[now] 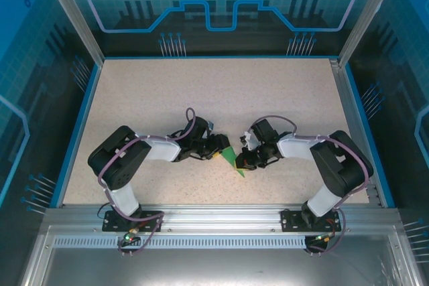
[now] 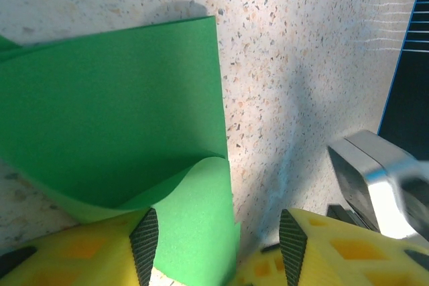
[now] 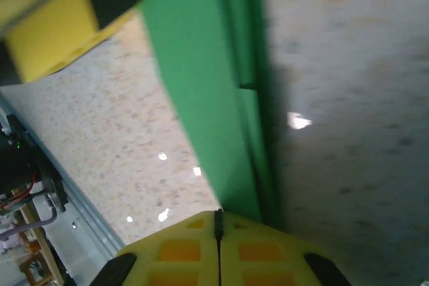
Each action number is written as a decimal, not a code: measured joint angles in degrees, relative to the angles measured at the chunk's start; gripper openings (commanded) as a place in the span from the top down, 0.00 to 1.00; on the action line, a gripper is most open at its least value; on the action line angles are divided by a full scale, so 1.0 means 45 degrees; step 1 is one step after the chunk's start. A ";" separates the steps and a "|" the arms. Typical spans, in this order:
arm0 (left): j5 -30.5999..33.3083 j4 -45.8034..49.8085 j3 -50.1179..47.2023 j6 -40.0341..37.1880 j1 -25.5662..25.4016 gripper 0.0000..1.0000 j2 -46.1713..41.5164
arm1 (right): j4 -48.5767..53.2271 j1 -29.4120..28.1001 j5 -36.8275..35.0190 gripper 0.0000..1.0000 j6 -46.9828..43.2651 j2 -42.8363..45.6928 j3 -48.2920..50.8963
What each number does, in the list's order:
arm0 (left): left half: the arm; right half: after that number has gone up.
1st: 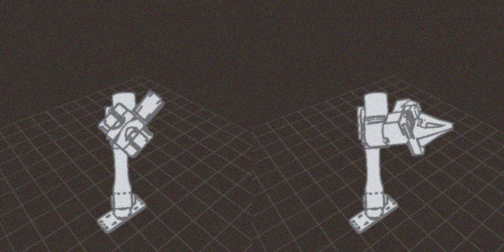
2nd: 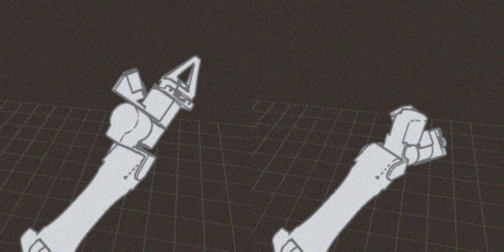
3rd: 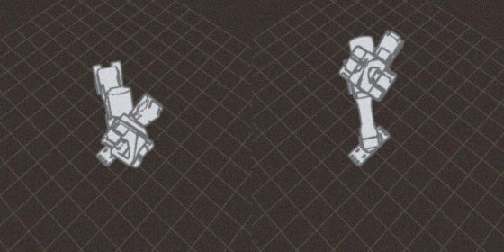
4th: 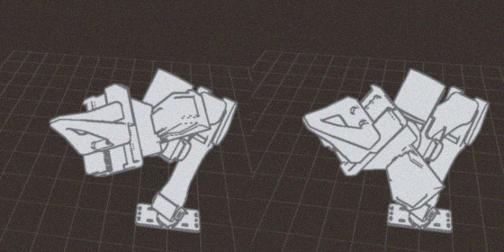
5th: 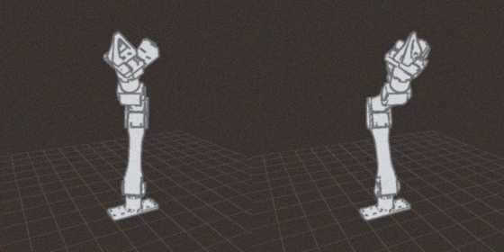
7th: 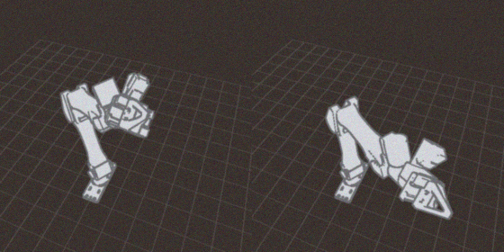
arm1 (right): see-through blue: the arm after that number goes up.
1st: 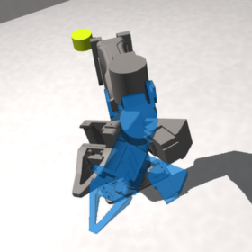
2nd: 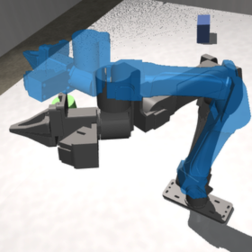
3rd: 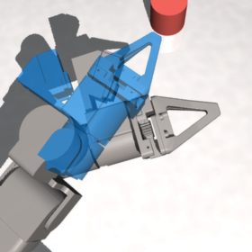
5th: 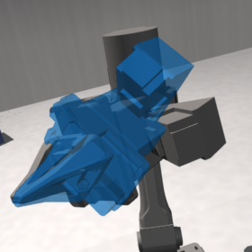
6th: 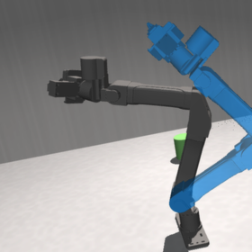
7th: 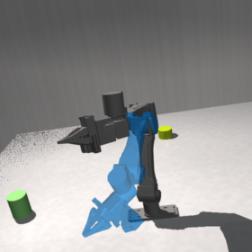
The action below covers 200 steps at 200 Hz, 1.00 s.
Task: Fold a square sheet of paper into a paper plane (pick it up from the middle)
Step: Fold the wing for the fifth time at the center of the table.
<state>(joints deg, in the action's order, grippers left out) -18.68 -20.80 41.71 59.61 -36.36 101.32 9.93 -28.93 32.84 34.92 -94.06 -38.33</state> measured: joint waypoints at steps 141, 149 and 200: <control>0.0209 0.1399 0.0393 -0.1044 -0.0223 0.38 -0.1627 | -0.1724 0.1107 0.2506 0.95 -0.0194 -0.0874 0.0743; 0.0253 0.1214 0.0272 -0.1044 -0.0228 0.38 -0.1889 | -0.1719 0.1107 0.2531 0.95 -0.0194 -0.0899 0.0729; 0.0330 0.0656 0.0155 -0.1044 -0.0855 0.38 -0.1637 | -0.1608 0.1132 0.2594 0.96 -0.0194 -0.0971 0.0661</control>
<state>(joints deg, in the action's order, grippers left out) -17.19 -17.85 42.41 54.92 -40.21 93.95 2.70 -23.83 44.51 34.04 -98.43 -35.35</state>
